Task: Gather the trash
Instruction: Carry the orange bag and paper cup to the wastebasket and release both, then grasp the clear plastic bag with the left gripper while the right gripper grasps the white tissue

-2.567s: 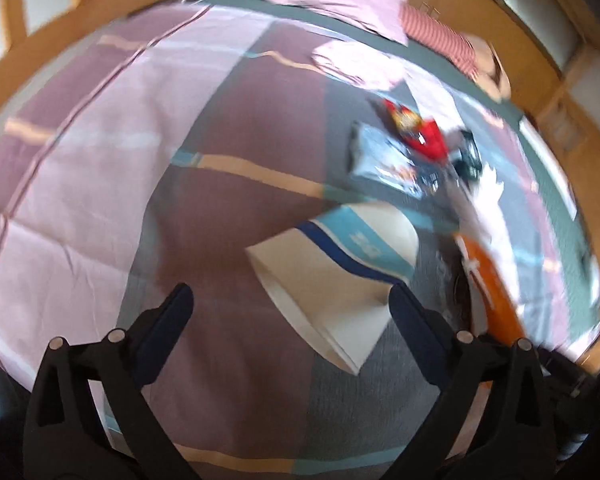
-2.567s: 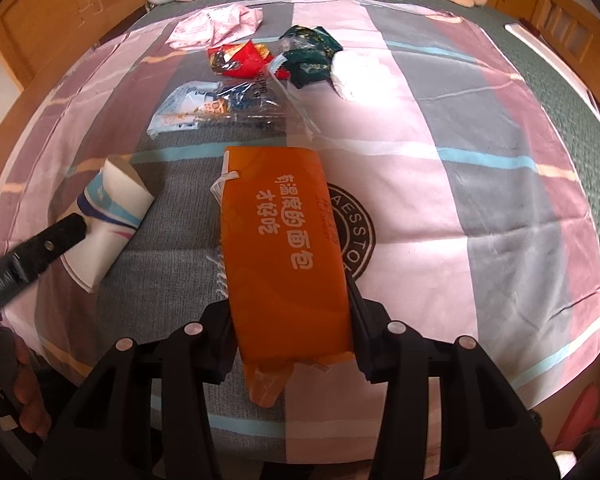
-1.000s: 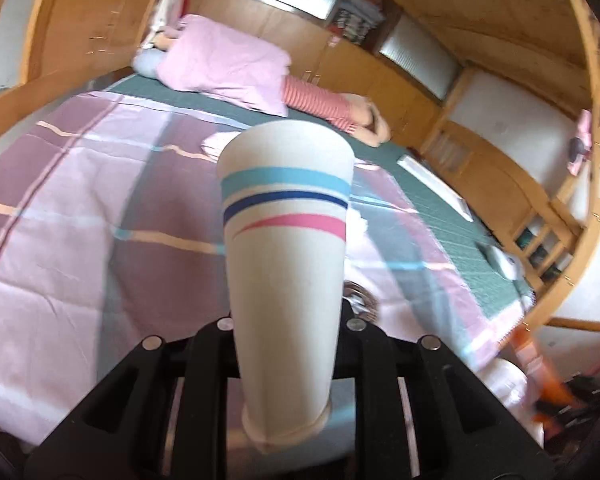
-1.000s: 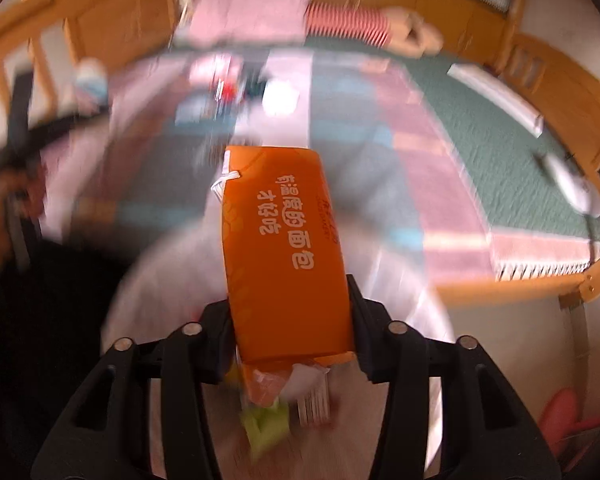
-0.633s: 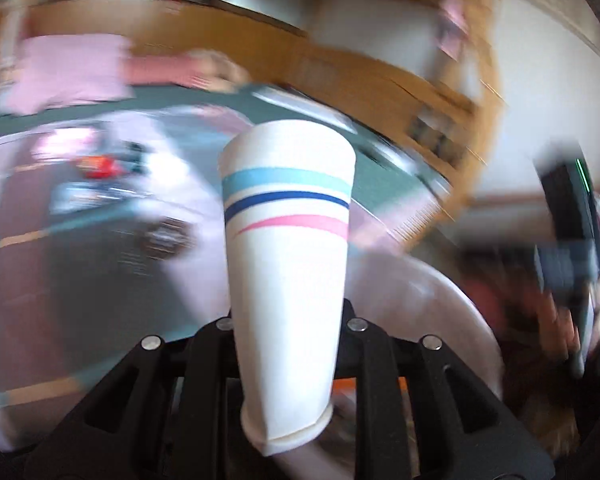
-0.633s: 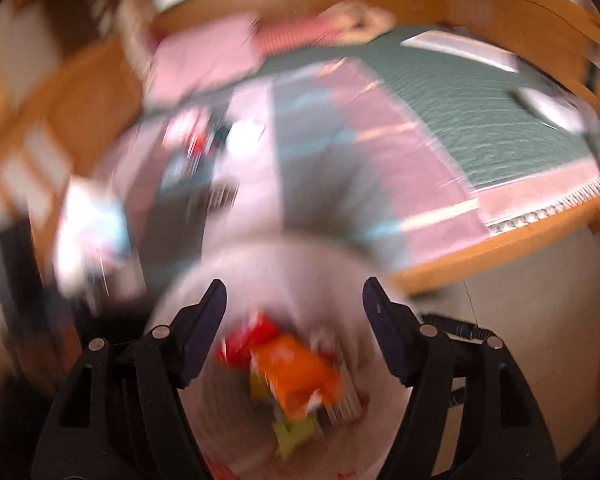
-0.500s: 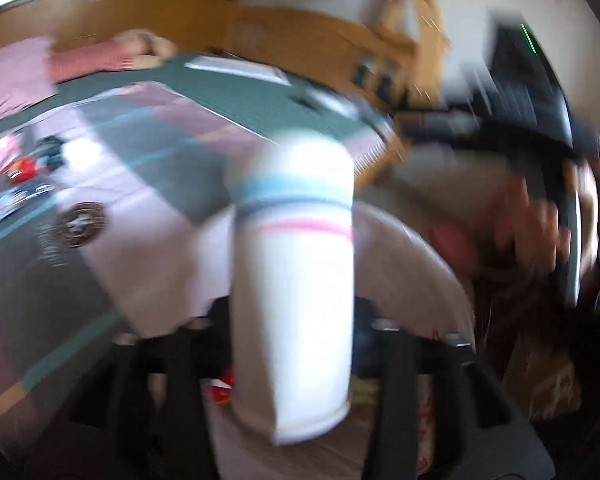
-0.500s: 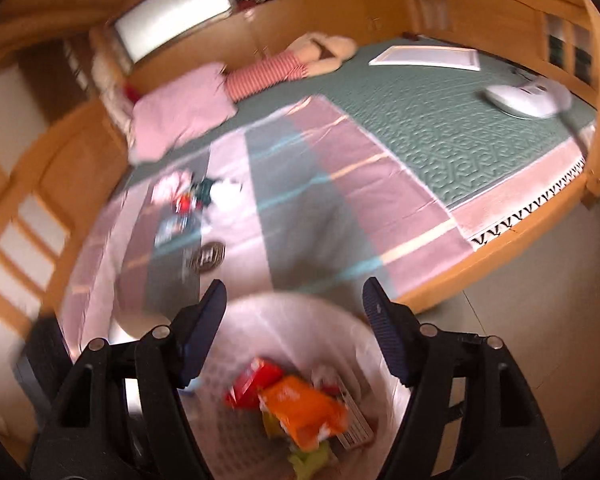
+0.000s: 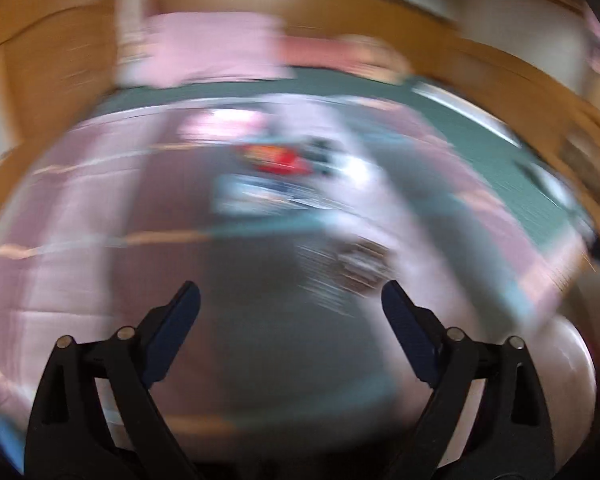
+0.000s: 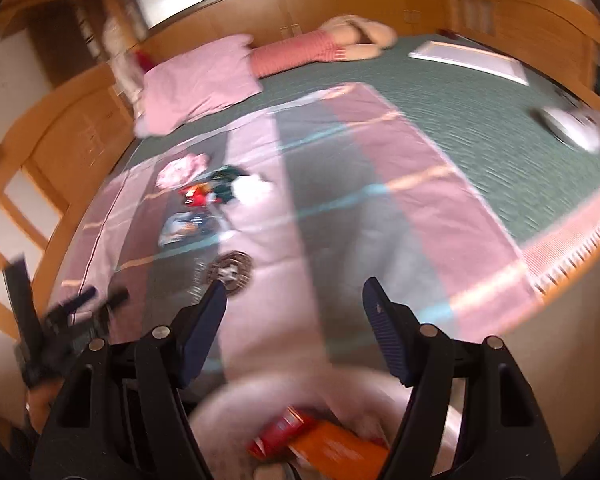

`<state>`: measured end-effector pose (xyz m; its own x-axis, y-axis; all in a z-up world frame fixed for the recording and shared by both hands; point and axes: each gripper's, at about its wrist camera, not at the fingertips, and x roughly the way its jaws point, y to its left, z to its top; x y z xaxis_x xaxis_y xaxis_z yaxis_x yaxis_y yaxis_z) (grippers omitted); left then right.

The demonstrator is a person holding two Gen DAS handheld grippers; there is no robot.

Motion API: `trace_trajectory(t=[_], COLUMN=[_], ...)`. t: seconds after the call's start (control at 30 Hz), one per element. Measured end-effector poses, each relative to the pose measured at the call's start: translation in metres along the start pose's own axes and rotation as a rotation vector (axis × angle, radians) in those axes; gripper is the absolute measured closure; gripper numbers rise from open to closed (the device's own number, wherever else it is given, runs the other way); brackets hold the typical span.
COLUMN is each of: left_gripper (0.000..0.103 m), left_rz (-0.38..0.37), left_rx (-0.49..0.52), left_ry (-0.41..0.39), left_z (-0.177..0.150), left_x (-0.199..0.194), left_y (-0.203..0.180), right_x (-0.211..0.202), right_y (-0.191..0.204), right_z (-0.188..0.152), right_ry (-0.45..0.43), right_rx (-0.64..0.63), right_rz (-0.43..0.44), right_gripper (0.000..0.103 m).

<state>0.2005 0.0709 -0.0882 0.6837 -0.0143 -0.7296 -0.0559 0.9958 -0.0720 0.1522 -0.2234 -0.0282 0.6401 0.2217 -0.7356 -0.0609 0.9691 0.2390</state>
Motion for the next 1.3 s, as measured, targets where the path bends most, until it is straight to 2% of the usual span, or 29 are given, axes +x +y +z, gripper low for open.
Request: trace_trajectory(t=[0.13,0.2,0.23,0.3,0.43,0.57,0.6,0.67,0.7,0.73,0.8,0.93,1.03,1.07,1.1,1.13,1.17,1.23,1.3], left_gripper=[0.007,0.007,0.007,0.007,0.007,0.007,0.007,0.007,0.007,0.007,0.007,0.007,0.007,0.007,0.007,0.007,0.007,0.007,0.007], left_rz=[0.151,0.234,0.232,0.199,0.248,0.235,0.237,0.239,0.239,0.237,0.225,0.23,0.233,0.232,0.23,0.228,0.226,0.218,0.207], left_rx=[-0.178,-0.274,-0.317,-0.387,-0.383,-0.409,-0.414,-0.426,-0.435,-0.441,-0.467,-0.513,-0.546,-0.561,-0.576,-0.588,-0.6,-0.62,-0.63], left_ry=[-0.021,0.031,0.047,0.019,0.005,0.033,0.039,0.047,0.056,0.062,0.083,0.093,0.097,0.099,0.102,0.107,0.114,0.132,0.147], left_z=[0.016,0.009,0.008,0.006,0.003,0.0,-0.001,-0.006,-0.006,-0.007,-0.01,-0.014,-0.017,-0.019,-0.021,-0.022,-0.023,-0.026,-0.028], left_x=[0.022,0.03,0.031,0.028,0.024,0.026,0.025,0.022,0.022,0.024,0.027,0.028,0.026,0.026,0.025,0.025,0.026,0.028,0.031], left_y=[0.064,0.089,0.099,0.113,0.118,0.122,0.122,0.125,0.126,0.127,0.131,0.138,0.143,0.145,0.147,0.148,0.151,0.153,0.153], right_x=[0.064,0.101,0.116,0.148,0.21,0.258,0.265,0.276,0.281,0.282,0.276,0.254,0.235,0.228,0.221,0.212,0.202,0.191,0.191], right_y=[0.048,0.071,0.083,0.112,0.167,0.187,0.189,0.189,0.189,0.189,0.189,0.191,0.197,0.199,0.199,0.196,0.192,0.176,0.15], right_z=[0.024,0.035,0.038,0.042,0.035,0.024,0.024,0.024,0.024,0.024,0.026,0.02,0.008,0.003,0.002,0.005,0.009,0.03,0.061], right_ry=[0.045,0.081,0.093,0.11,0.167,0.169,0.168,0.188,0.206,0.221,0.217,0.282,0.371,0.41,0.435,0.428,0.399,0.322,0.224], right_rx=[-0.072,-0.092,-0.109,-0.188,-0.431,-0.621,-0.644,-0.677,-0.68,-0.677,-0.654,-0.567,-0.516,-0.508,-0.5,-0.484,-0.465,-0.41,-0.313], right_rz=[0.047,0.064,0.063,0.032,-0.09,-0.24,-0.254,-0.248,-0.24,-0.225,-0.173,-0.007,0.171,0.267,0.332,0.367,0.386,0.4,0.301], right_gripper=[0.033,0.033,0.033,0.033,0.034,0.034,0.039,0.063,0.086,0.092,0.1,0.1,0.098,0.093,0.077,0.056,0.052,0.051,0.051])
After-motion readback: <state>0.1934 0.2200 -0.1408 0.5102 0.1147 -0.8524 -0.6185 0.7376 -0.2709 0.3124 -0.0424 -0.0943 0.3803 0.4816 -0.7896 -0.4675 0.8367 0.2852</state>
